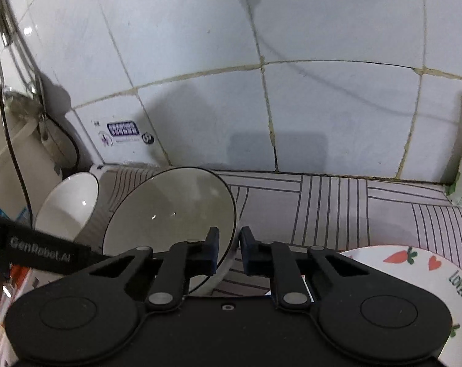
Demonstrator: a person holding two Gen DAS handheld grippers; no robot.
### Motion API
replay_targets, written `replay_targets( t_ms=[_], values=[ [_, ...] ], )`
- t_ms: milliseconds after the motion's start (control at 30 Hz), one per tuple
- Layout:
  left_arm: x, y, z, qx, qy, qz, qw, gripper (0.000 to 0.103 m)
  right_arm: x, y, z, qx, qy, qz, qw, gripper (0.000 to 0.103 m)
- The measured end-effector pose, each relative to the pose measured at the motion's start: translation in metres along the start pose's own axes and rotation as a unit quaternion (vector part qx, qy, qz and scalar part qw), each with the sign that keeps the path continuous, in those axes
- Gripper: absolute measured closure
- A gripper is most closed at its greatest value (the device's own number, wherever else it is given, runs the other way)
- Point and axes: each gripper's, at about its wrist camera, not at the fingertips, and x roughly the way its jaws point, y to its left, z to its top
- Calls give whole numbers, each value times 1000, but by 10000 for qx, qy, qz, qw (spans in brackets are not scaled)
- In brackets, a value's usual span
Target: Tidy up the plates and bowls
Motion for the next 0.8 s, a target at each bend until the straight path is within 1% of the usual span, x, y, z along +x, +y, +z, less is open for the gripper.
replay_targets(
  t_ms=[100,167,233,300,367,500,800],
  values=[
    [-19,-1,-1,101,0,-70,9999,85,-10,-2,0,143,-37,204,9997,86],
    [-36,-6,-3,284,-87,-109,9995,85,-21,0,-2,272,-99,251,9993,86],
    [-50,-11,-7,499,-149,-74,9986,85,-35,-1,-7,502,-258,296,9980,86],
    [-65,-19,-14,725,-157,64,9972,85,-47,1,-13,638,-297,343,9969,86],
    [-74,-23,-20,833,-145,230,9962,85,-58,4,-17,751,-321,433,9957,86],
    [-92,-27,-40,1008,-177,418,9939,85,-79,18,-22,698,-392,444,9958,87],
    [-134,-23,-76,1205,-304,496,9910,85,-119,38,-33,626,-386,563,9957,88]
  ],
)
